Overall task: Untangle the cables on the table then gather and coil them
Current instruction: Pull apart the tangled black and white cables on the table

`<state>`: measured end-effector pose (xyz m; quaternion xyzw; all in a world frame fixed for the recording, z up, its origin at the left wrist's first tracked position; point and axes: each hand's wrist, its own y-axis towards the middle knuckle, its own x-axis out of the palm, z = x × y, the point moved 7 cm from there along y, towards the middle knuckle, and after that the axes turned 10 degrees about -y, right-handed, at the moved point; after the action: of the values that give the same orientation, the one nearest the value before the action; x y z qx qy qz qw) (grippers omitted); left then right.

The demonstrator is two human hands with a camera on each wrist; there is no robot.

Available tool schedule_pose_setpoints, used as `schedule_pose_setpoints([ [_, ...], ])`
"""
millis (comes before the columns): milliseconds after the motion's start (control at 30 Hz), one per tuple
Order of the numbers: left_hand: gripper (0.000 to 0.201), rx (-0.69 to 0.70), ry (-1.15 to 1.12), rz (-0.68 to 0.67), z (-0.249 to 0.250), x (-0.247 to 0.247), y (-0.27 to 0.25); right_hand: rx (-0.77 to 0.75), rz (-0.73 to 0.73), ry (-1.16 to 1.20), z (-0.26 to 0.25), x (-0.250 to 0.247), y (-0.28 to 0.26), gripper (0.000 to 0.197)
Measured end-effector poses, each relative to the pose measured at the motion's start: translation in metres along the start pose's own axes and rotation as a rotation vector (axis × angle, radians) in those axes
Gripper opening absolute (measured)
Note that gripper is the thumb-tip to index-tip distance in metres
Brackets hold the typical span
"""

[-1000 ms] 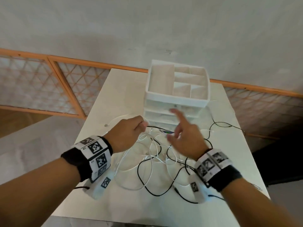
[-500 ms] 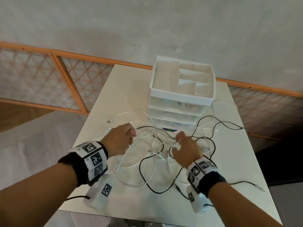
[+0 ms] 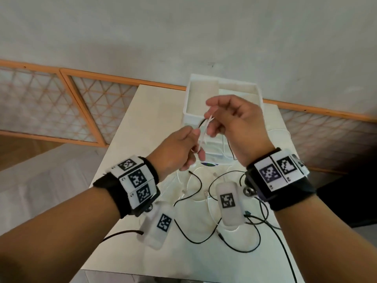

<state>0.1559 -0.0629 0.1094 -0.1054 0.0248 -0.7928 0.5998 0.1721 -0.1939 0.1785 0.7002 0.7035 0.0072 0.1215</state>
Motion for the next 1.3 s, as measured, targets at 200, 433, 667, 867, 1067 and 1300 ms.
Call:
schedule_pose_setpoints([
  [200, 0.028, -0.206, 0.315, 0.098, -0.065, -0.051, -0.01, -0.06, 0.473, 0.152, -0.015, -0.092, 0.015, 0.016],
  [433, 0.02, -0.194, 0.014, 0.376, -0.028, -0.083, 0.001, 0.036, 0.181, -0.288, 0.014, -0.071, 0.004, 0.035],
  [667, 0.018, 0.1, -0.147, 0.174, 0.058, -0.016, 0.005, -0.046, -0.339, -0.397, -0.019, -0.003, -0.014, 0.03],
  [867, 0.024, -0.085, 0.174, 0.019, -0.018, -0.009, 0.006, -0.186, 0.226, -0.027, -0.051, -0.067, 0.008, 0.027],
  [1067, 0.025, -0.157, 0.16, 0.117, -0.04, -0.048, 0.002, -0.045, 0.509, -0.025, -0.034, -0.123, 0.013, 0.03],
  [1300, 0.023, 0.121, -0.214, 0.114, 0.052, -0.011, 0.019, -0.107, -0.397, -0.742, -0.031, -0.014, -0.022, 0.033],
])
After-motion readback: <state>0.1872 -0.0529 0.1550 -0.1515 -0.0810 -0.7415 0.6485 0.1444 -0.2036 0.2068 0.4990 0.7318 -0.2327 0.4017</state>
